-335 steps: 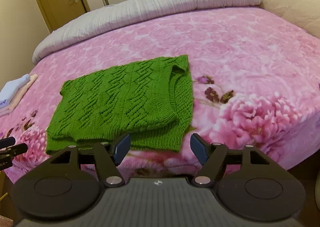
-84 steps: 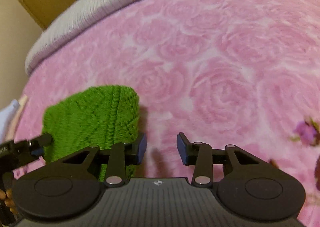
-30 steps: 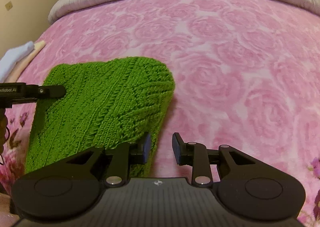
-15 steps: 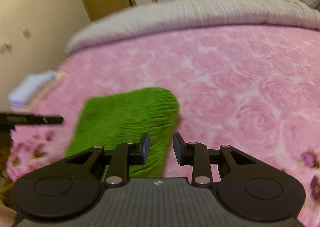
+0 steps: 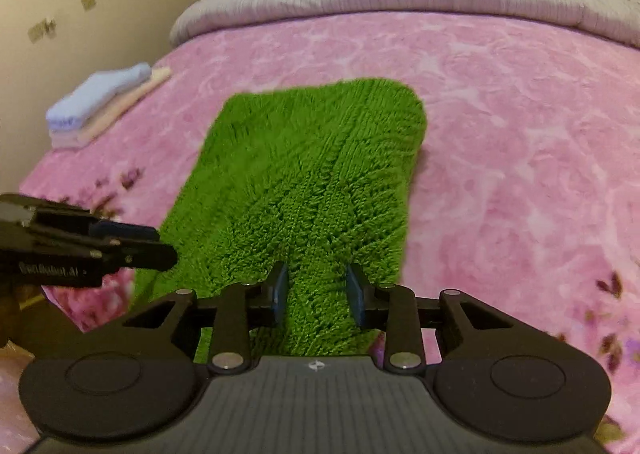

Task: Fold clothes
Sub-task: 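Release the sweater and smooth the narrow folded strip with both grippers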

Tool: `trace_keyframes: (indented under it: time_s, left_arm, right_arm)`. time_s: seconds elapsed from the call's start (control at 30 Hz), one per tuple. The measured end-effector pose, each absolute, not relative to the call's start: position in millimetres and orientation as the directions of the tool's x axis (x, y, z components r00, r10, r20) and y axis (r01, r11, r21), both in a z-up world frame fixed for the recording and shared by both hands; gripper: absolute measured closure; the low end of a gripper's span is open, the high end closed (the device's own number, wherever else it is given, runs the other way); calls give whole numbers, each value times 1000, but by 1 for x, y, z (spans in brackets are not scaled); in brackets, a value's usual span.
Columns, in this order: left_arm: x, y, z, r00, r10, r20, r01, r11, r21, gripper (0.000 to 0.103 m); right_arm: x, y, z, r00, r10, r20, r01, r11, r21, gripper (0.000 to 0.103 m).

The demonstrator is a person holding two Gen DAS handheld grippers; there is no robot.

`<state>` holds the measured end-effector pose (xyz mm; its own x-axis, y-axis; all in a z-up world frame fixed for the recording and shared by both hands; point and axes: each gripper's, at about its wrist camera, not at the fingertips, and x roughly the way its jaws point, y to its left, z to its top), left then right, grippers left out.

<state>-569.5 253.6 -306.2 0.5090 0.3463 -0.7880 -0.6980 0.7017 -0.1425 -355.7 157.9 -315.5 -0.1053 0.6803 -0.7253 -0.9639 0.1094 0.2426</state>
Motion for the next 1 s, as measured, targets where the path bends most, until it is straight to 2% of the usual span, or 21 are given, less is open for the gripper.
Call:
trace_keyframes:
  time_s: [0.07,0.17,0.27,0.3,0.37,0.47,0.6,0.8,1.0]
  left_arm:
    - [-571,242,-293,502,380,-777,-693,714,-98,77]
    - [-576,228,-281,538,360,-763,-676,725,-135,77]
    - [-569,217,-296,498,338,-799,-677,727,-115,77]
    - [-567,217,-307,462,337,-820,-697,710,-101,74]
    - [-562,216,-329,389,333,-859,-733,677,-69,60]
    - [-570,211,-326,385,350,-854,-768,635,-85,62]
    - [-572,198,-310,371,404,-836,-772,635,-36,66]
    - [-572,175,-292,387,434,-814,-766,643,-21,66]
    - [-575,153,-271,429,460,-778,-754,656,-28,63]
  right_arm:
    - [-357,145,-304,-110,702,-704,-962,103,252,71]
    - [-364,129,-297,-122,708,-696,-963,87,257,71]
    - [-371,122,-311,-120,682,-722,-963,97,251,70]
    - [-372,121,-318,-113,670,-734,-964,105,245,70]
    - [-371,119,-327,-107,654,-749,-961,126,247,70]
    - [-364,112,-319,-119,661,-741,-943,158,292,70]
    - [-362,97,-307,-84,678,-730,-941,188,283,70]
    - [-358,74,-305,-56,668,-742,-919,255,299,70]
    - [-359,55,-289,-33,700,-713,-923,252,290,70]
